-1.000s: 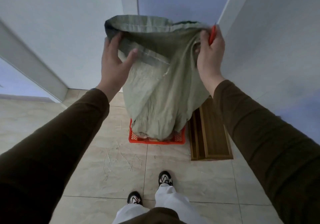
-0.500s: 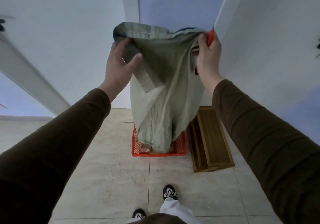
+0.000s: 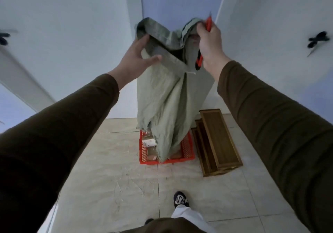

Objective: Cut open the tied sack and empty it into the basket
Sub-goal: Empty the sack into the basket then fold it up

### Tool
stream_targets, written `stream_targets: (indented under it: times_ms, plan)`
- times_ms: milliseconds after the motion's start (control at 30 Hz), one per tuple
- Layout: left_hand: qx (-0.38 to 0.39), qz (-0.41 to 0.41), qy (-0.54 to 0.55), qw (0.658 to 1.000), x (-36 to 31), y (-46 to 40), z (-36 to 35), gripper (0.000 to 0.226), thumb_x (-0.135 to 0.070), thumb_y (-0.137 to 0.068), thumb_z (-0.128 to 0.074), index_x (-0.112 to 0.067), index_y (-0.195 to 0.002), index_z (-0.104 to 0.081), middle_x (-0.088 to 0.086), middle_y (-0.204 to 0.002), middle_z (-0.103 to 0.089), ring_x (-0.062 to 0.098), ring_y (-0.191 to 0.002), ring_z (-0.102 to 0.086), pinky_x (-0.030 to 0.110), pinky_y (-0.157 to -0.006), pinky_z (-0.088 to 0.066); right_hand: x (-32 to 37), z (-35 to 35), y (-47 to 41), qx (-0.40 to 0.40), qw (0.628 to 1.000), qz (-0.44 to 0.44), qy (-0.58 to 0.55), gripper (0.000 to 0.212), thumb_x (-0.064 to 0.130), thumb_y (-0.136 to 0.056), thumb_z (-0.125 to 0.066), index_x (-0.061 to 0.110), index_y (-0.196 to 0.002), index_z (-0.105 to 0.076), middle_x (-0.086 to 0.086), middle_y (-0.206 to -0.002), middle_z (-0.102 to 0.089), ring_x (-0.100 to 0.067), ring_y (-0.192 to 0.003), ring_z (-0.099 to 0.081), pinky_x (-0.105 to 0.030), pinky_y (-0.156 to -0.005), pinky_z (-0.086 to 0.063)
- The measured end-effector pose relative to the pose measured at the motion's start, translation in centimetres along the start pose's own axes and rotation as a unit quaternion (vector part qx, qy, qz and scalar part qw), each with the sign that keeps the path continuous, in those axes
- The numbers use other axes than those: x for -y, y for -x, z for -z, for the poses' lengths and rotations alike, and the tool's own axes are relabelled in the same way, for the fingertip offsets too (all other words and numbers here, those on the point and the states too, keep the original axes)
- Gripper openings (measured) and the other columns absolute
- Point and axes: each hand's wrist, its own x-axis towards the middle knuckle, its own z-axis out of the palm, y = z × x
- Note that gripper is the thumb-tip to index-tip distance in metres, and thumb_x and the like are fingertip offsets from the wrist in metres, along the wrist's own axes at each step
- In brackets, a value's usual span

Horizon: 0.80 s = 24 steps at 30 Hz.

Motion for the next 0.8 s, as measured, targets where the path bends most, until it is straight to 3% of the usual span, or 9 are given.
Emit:
stream_targets:
  times_ms: [33, 100, 167, 300, 367, 633, 800]
  plan:
    - [0.002, -0.004, 0.01, 1.0, -0.2, 0.3, -0.1, 0.085, -0.038, -0.093, -0.078, -0.021, -0.164, -0.035, -0.001, -0.164, -0.04, 0.014, -0.15, -0.04, 0.035, -0.125, -0.034, 0.3, 0.0, 0.3, 0.001, 1.0, 0.003, -0.023, 0.021, 0.015, -0.111, -0.047, 0.006, -0.122, -0.061, -0.014, -0.12, -0.07, -0.027, -0.113, -0.069, -0.038, -0.098, -0.058]
    - [-0.026, -0.032, 0.033, 0.999, -1.3, 0.5, 0.2, 0.087, -0.043, -0.09, -0.08, -0.023, -0.163, -0.037, -0.006, -0.161, -0.044, 0.009, -0.148, -0.043, 0.016, -0.117, -0.037, 1.6, 0.0, 0.8, 0.002, 0.996, 0.046, -0.081, 0.015, 0.014, -0.11, -0.049, 0.011, -0.108, -0.063, -0.009, -0.108, -0.073, -0.022, -0.102, -0.073, -0.029, -0.085, -0.059]
    - [-0.036, -0.056, 0.052, 0.996, -2.4, 0.5, 0.6, 0.087, -0.046, -0.088, -0.08, -0.023, -0.161, -0.04, -0.01, -0.158, -0.048, 0.004, -0.144, -0.046, 0.004, -0.108, -0.037, 2.8, -0.1, 1.2, 0.006, 0.992, 0.066, -0.105, 0.015, 0.015, -0.109, -0.05, 0.014, -0.102, -0.063, -0.007, -0.105, -0.073, -0.021, -0.099, -0.073, -0.028, -0.084, -0.058]
    - [0.045, -0.022, 0.062, 0.997, -2.5, 1.9, 0.0, 0.086, -0.024, -0.091, -0.081, -0.022, -0.163, -0.034, -0.004, -0.158, -0.05, 0.013, -0.143, -0.049, 0.035, -0.121, -0.042, 2.3, 0.1, 2.8, 0.028, 0.999, -0.019, -0.04, 0.016, 0.017, -0.111, -0.048, 0.018, -0.103, -0.062, -0.004, -0.106, -0.071, -0.014, -0.095, -0.07, -0.014, -0.068, -0.052]
    - [0.06, -0.008, 0.062, 0.996, -2.3, 2.7, -0.3, 0.087, -0.017, -0.091, -0.081, -0.022, -0.164, -0.033, -0.001, -0.157, -0.051, 0.017, -0.141, -0.051, 0.04, -0.121, -0.042, 1.4, 0.5, 3.6, 0.027, 0.998, -0.045, -0.045, 0.017, 0.017, -0.111, -0.048, 0.02, -0.102, -0.062, 0.0, -0.103, -0.071, -0.011, -0.091, -0.069, -0.012, -0.063, -0.051]
    - [0.076, 0.004, 0.096, 0.993, -6.5, 2.1, 0.0, 0.091, -0.008, -0.085, -0.086, -0.015, -0.16, -0.036, 0.007, -0.144, -0.063, 0.022, -0.131, -0.063, 0.045, -0.114, -0.05, 4.2, 1.0, 4.5, 0.065, 0.996, -0.028, -0.051, 0.016, 0.018, -0.111, -0.049, 0.021, -0.106, -0.064, 0.0, -0.106, -0.073, -0.021, -0.106, -0.069, -0.033, -0.093, -0.053]
    - [0.045, -0.024, 0.083, 0.995, -9.6, 1.7, 0.2, 0.082, -0.019, -0.08, -0.091, -0.018, -0.148, -0.045, -0.006, -0.128, -0.067, 0.013, -0.12, -0.067, 0.042, -0.109, -0.054, 7.0, 2.0, 4.6, 0.082, 0.994, 0.001, -0.068, 0.018, 0.018, -0.111, -0.048, 0.017, -0.106, -0.065, -0.008, -0.112, -0.073, -0.036, -0.121, -0.067, -0.046, -0.108, -0.05]
